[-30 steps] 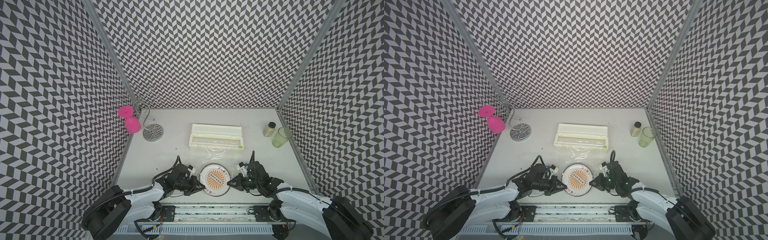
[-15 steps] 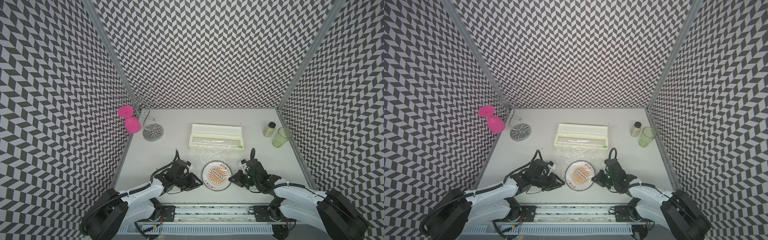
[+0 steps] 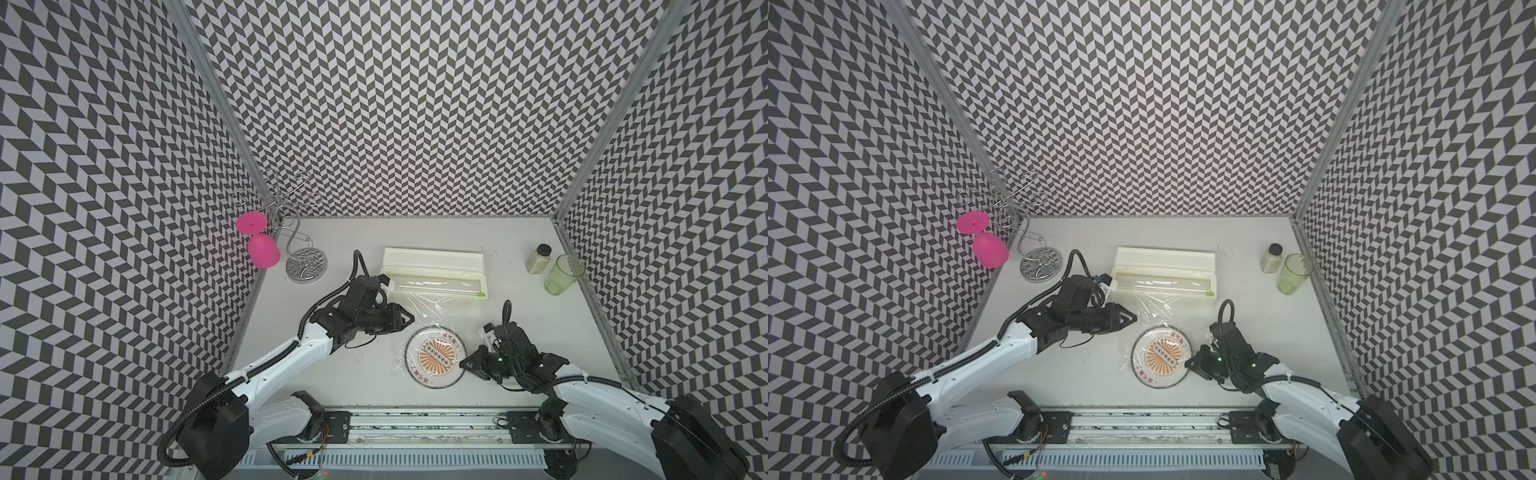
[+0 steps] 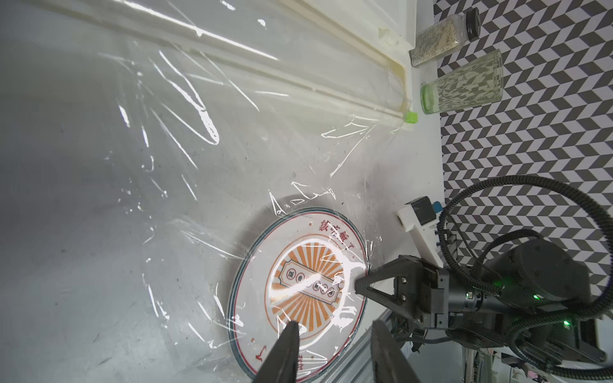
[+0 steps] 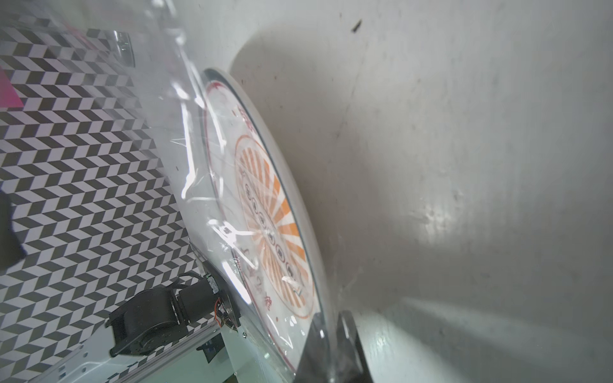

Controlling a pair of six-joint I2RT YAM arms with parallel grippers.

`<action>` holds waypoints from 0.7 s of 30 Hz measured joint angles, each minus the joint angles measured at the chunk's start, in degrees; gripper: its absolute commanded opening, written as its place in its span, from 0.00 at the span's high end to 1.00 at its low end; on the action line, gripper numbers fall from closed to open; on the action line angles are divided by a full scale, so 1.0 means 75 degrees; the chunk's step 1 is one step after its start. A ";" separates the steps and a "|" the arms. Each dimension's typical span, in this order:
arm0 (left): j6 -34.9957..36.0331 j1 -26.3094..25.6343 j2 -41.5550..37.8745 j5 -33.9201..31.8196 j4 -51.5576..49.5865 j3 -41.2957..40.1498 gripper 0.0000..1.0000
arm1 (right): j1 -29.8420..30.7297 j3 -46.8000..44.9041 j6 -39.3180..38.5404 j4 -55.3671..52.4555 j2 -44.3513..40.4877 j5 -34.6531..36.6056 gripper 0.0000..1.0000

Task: Wrap the plate with plastic wrap
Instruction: Place the plate at the center of the board.

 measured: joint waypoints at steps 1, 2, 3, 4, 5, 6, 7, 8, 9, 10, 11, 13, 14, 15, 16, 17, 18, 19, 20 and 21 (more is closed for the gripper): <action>0.0099 0.0000 0.0146 -0.0023 0.0003 0.0146 0.62 | 0.0050 0.0000 -0.0003 -0.0017 0.0020 -0.0003 1.00; 0.0189 0.0000 0.0265 -0.0041 0.0006 0.0291 0.62 | 0.0102 0.0003 -0.0003 -0.0023 0.0055 -0.0003 1.00; 0.0303 0.0000 0.0408 -0.0076 0.0009 0.0481 0.62 | 0.0146 0.0009 -0.0006 -0.0009 0.0117 -0.0009 1.00; 0.0423 -0.0003 0.0545 -0.0096 0.0017 0.0688 0.62 | 0.0187 0.0029 -0.0006 0.0000 0.0195 -0.0015 1.00; 0.0542 -0.0003 0.0664 -0.0131 0.0038 0.0874 0.62 | 0.0204 0.0055 -0.0009 0.0006 0.0271 -0.0029 1.00; 0.0673 -0.0003 0.0793 -0.0166 0.0058 0.1099 0.61 | 0.0230 0.0099 -0.0015 0.0006 0.0347 -0.0035 0.99; 0.0816 -0.0006 0.0921 -0.0219 0.0079 0.1335 0.61 | 0.0248 0.0149 -0.0026 0.0003 0.0411 -0.0038 0.98; 0.0962 -0.0012 0.1043 -0.0268 0.0096 0.1565 0.61 | 0.0259 0.0184 -0.0047 -0.0006 0.0431 -0.0038 0.98; 0.1122 -0.0020 0.1174 -0.0332 0.0125 0.1816 0.61 | 0.0268 0.0239 -0.0064 -0.0067 0.0431 -0.0029 0.98; 0.1288 -0.0020 0.1309 -0.0405 0.0137 0.2069 0.61 | 0.0277 0.0318 -0.0073 -0.0149 0.0417 -0.0026 0.98; 0.1428 -0.0023 0.1419 -0.0460 0.0163 0.2267 0.61 | 0.0286 0.0361 -0.0076 -0.0192 0.0408 -0.0020 0.99; 0.1696 -0.0023 0.1644 -0.0574 0.0198 0.2681 0.61 | 0.0315 0.0388 -0.0070 -0.0254 0.0367 -0.0003 1.00; 0.1786 -0.0023 0.1734 -0.0618 0.0233 0.2827 0.61 | 0.0347 0.0388 -0.0058 -0.0289 0.0350 0.0006 1.00; 0.1877 -0.0023 0.1816 -0.0635 0.0251 0.2955 0.61 | 0.0391 0.0370 -0.0032 -0.0303 0.0323 0.0015 1.00; 0.1947 -0.0020 0.1894 -0.0664 0.0271 0.3075 0.62 | 0.0443 0.0318 0.0006 -0.0294 0.0297 0.0020 1.00; 0.1988 -0.0023 0.1958 -0.0673 0.0289 0.3156 0.62 | 0.0487 0.0259 0.0047 -0.0291 0.0265 0.0012 1.00; 0.2043 -0.0023 0.2043 -0.0673 0.0306 0.3267 0.62 | 0.0530 0.0195 0.0076 -0.0291 0.0230 -0.0003 1.00; 0.2084 -0.0029 0.2122 -0.0673 0.0312 0.3354 0.62 | 0.0562 0.0140 0.0093 -0.0277 0.0216 -0.0029 1.00; 0.2113 -0.0038 0.2177 -0.0676 0.0332 0.3407 0.62 | 0.0583 0.0117 0.0114 -0.0265 0.0216 -0.0038 1.00; 0.2136 -0.0052 0.2250 -0.0676 0.0335 0.3474 0.62 | 0.0600 0.0099 0.0140 -0.0251 0.0219 -0.0050 1.00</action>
